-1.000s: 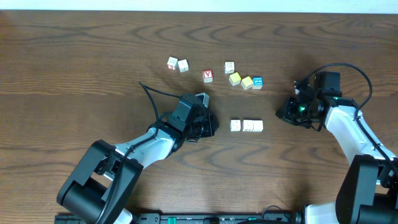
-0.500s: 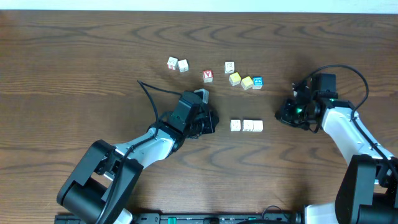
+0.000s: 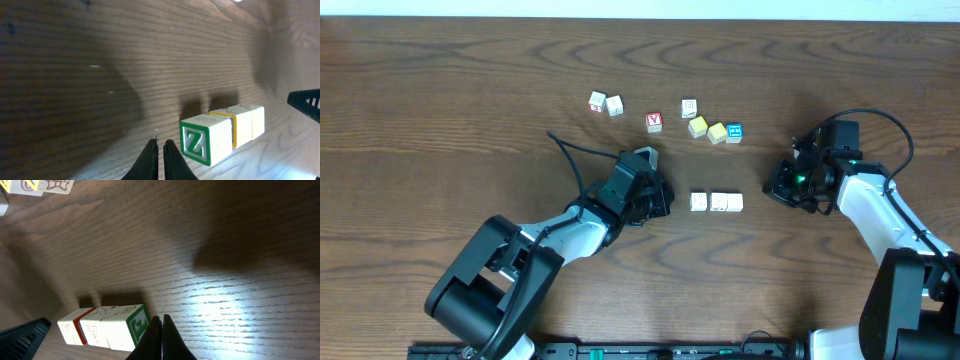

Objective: Lift 3 blocks
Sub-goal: 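Move the right gripper left to the right end of the block row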

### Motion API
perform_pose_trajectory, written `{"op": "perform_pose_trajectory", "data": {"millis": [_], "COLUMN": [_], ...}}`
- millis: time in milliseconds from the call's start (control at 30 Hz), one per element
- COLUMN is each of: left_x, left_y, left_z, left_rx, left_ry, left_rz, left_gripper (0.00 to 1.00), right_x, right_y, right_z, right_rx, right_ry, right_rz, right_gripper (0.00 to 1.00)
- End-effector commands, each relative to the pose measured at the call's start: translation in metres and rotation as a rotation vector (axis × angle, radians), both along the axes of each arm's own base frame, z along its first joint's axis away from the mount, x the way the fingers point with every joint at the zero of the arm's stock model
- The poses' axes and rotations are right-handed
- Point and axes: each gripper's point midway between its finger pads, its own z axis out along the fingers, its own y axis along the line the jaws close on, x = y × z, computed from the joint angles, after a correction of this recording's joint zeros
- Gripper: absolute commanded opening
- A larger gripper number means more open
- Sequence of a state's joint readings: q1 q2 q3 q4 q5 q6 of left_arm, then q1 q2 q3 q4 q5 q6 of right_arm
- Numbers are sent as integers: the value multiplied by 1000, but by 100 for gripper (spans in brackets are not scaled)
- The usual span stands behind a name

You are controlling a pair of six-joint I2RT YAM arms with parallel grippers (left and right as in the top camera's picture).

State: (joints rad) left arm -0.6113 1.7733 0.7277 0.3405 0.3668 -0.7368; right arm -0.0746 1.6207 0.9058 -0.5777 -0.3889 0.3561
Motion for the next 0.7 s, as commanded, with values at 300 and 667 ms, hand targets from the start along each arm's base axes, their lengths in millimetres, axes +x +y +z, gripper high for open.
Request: {"op": "perform_pose_trajectory", "data": {"millis": [300,667], "left_x": [-9,-10], "left_y": [-10,-11], "left_z": [-2,-2], "left_rx": [-1,3], "left_ry": [11,8], "left_rz": [-12,-12], "left_gripper": [7,8], "right_x": [-14,-14], "right_y": [-1,12], "right_z": [-21,-23], "right_rx": [-18,36], "right_ry": [23,-3], "right_rz": [-13,15], "right_gripper": [1,1]}}
